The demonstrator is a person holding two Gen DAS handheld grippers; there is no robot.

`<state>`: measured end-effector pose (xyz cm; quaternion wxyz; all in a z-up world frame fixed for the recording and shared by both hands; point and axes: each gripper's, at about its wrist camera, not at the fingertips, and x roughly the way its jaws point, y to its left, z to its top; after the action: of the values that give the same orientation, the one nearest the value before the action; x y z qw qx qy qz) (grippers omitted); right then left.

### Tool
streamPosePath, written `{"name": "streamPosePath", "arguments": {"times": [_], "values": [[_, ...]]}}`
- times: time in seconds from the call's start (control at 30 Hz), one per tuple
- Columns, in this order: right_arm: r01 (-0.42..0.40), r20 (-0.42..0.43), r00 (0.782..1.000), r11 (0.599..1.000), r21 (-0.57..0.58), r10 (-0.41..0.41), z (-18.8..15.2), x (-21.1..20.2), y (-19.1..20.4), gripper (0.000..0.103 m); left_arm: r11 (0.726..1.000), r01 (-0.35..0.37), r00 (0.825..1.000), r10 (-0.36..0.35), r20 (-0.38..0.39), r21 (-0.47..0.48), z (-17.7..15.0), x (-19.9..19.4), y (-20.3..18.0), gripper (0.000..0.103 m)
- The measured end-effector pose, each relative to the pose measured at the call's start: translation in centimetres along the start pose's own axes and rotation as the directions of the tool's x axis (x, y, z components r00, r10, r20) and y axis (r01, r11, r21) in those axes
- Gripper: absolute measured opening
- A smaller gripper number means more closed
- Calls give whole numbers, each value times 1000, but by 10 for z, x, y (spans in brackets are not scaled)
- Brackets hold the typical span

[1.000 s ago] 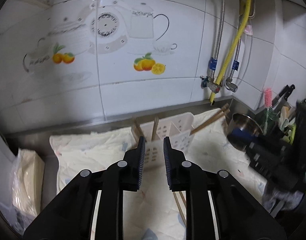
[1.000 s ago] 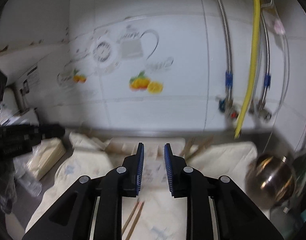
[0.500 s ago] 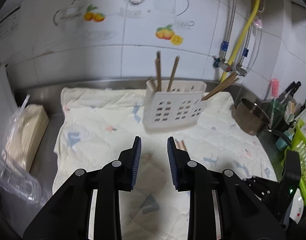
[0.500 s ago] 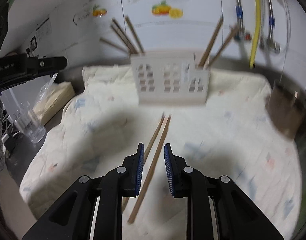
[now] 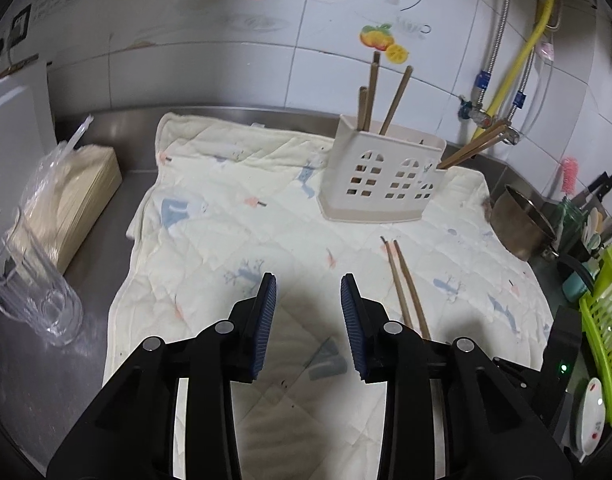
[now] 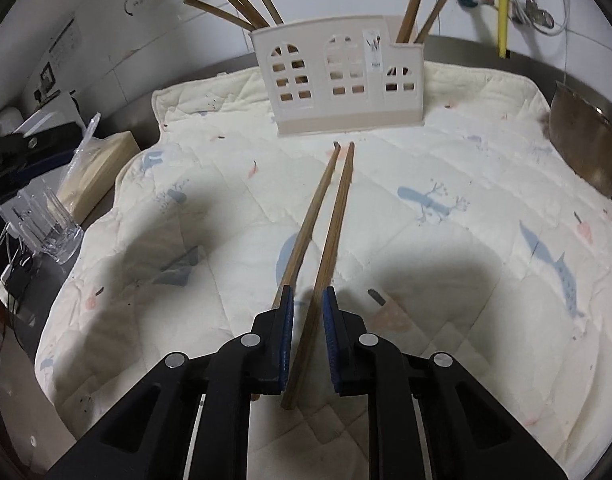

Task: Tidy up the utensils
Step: 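Lower both open tools over the last two chopsticks on the mat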

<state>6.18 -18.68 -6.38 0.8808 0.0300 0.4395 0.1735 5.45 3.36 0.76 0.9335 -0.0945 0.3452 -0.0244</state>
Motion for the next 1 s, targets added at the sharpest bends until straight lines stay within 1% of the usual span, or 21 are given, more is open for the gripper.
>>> {"name": "streamPosePath", "arguments": {"times": [0.23,0.3,0.37,0.63,0.8,1.0], "values": [[17,-16,1000,1000,25,-17,-1,10,-1,13,1000,-7,1000,7,-14,-20,-5,3,7,34],[26,-14,1000,999,23,-26,0,12,0,11,1000,-4,1000,4,-16,-22,-6,4,7,34],[34,-17,999,999,25,-34,0,13,0,10,1000,-4,1000,4,-19,-21,-7,5,7,34],[80,-9,997,997,-6,-81,-2,14,6,10,1000,-2,999,1,-38,-24,-12,9,5,34],[72,-4,997,997,8,-72,-2,12,4,8,1000,-9,999,7,-48,-30,-16,10,6,34],[71,23,997,997,18,-71,-2,3,0,7,1000,9,998,-9,-67,-8,-22,14,-5,34]]}}
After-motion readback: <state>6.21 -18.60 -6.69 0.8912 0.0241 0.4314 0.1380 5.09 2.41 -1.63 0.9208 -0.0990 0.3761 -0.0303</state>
